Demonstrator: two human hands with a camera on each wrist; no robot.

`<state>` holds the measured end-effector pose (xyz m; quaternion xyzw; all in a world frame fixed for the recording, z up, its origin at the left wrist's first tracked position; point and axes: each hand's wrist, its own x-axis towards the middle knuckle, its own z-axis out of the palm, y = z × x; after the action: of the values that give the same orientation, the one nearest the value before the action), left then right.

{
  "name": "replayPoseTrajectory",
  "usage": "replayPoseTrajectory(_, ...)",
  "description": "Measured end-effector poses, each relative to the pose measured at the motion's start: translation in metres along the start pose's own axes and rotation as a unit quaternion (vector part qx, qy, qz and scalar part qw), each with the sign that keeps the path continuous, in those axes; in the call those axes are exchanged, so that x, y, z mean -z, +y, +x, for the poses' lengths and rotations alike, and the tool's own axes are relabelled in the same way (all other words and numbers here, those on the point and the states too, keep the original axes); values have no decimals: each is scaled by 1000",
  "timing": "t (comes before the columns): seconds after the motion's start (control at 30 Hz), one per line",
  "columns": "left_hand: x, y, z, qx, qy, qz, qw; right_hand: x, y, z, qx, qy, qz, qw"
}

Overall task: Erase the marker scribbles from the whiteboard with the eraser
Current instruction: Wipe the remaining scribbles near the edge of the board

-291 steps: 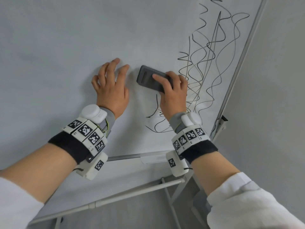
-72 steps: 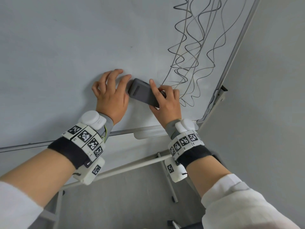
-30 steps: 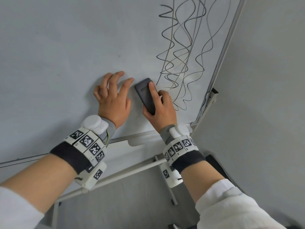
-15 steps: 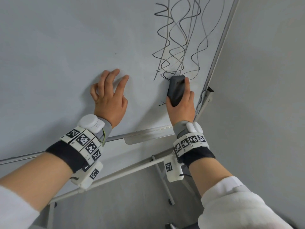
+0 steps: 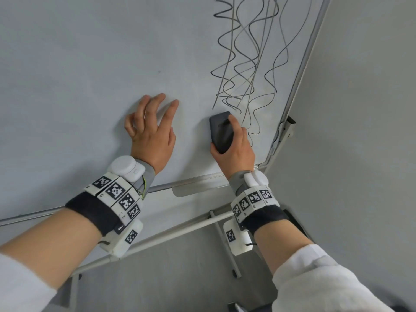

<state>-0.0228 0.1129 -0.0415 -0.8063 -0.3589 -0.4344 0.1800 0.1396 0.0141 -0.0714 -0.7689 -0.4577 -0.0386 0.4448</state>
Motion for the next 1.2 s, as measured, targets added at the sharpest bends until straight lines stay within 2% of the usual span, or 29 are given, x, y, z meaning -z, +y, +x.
replayPoseTrajectory(0.13,-2,1,0,1,2,-3,1000,17,20,7,-72,31,14,997)
replayPoseTrajectory(0.33,-5,3,0,12,-7,-12,1000,19,25,7,-110,58,27,992)
replayPoseTrajectory(0.4,-6,3,-1,17,-8,-11,1000,12,19,4,-102,46,34,993)
replayPoseTrajectory(0.57,-7,2,-1,11,-7,-6,1000,-11,1,-4,13,7,8,1000)
replayPoseTrajectory(0.63,-8,3,-1,7,-5,-5,1000,-11,2,-2,28,9,3,1000)
replayPoseTrajectory(0.7,-8,3,0,7,-2,-5,1000,-6,9,2,27,12,2,1000)
replayPoseTrajectory(0.83,-10,2,2,12,-5,-8,1000,10,27,15,-21,44,10,999)
replayPoseTrajectory(0.97,-11,2,3,16,-9,-13,1000,20,42,28,-21,66,4,998)
replayPoseTrajectory(1.2,-12,7,2,21,-17,-8,1000,22,54,32,-61,110,19,992)
